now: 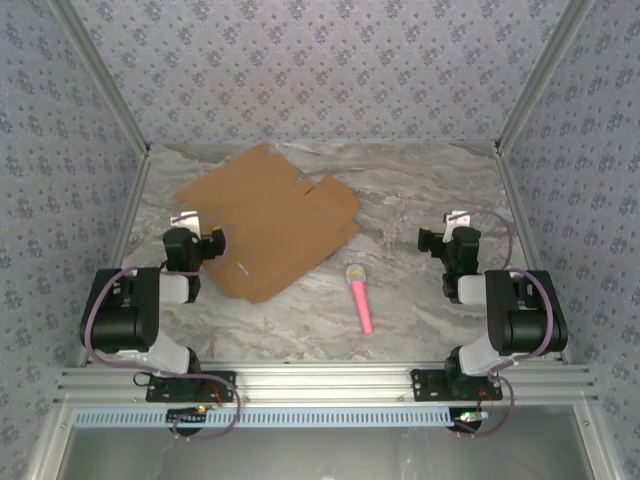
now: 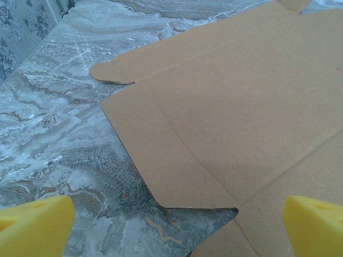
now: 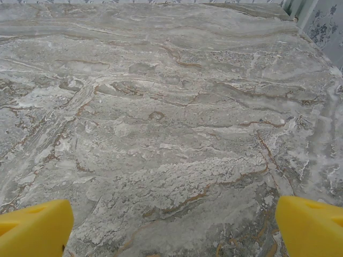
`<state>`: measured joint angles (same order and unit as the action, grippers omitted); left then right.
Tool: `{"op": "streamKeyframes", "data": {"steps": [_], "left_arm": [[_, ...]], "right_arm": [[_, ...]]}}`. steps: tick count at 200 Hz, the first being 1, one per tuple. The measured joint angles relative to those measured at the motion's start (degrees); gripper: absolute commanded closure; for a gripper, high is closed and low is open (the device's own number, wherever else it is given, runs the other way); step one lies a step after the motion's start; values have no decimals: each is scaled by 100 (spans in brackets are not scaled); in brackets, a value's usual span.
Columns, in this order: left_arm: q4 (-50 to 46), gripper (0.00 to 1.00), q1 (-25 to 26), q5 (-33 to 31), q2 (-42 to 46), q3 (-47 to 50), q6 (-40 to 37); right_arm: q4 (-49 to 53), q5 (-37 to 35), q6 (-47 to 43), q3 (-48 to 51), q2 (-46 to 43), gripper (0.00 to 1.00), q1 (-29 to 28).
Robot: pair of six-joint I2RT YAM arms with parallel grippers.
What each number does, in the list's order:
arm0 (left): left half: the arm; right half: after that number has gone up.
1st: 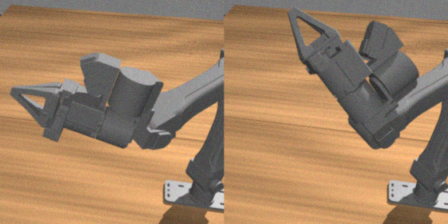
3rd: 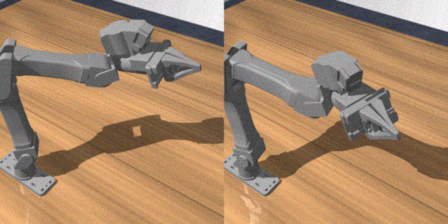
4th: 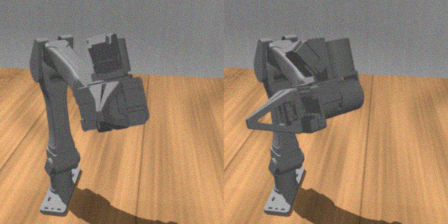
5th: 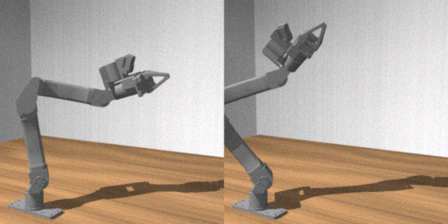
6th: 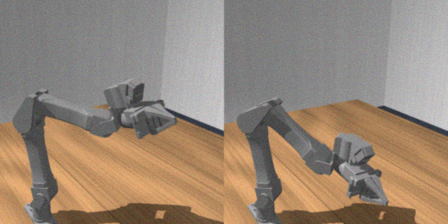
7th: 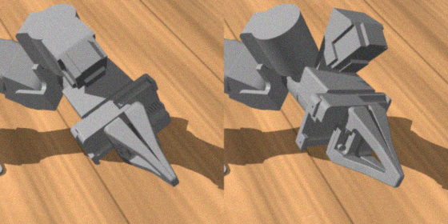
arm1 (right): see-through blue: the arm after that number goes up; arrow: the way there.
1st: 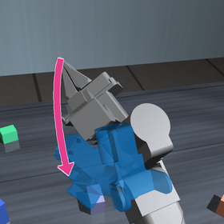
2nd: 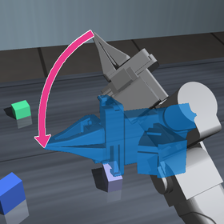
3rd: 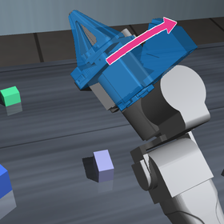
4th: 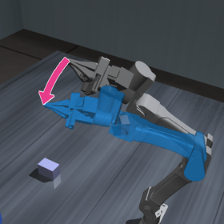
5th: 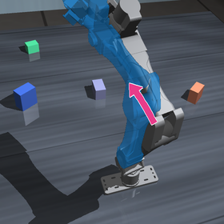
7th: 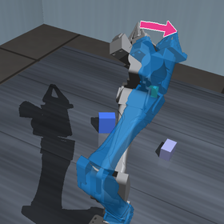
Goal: Fold the paper box
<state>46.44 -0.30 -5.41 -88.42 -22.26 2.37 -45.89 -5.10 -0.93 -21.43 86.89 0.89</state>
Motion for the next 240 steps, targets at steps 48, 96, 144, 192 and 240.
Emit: {"op": "streamKeyframes", "data": {"steps": [48, 96, 144, 192, 240], "left_arm": [[0, 1, 0, 2, 0, 0, 0], [0, 1, 0, 2, 0, 0, 0], [0, 1, 0, 0, 0, 0, 0], [0, 1, 0, 0, 0, 0, 0], [-302, 1, 0, -107, 153, -48, 9]], "right_arm": [[0, 0, 0, 0, 0, 1, 0], [2, 0, 2, 2, 0, 1, 0], [0, 0, 0, 2, 0, 1, 0], [0, 0, 0, 2, 0, 1, 0], [138, -72, 2, -22, -55, 1, -7]]}}
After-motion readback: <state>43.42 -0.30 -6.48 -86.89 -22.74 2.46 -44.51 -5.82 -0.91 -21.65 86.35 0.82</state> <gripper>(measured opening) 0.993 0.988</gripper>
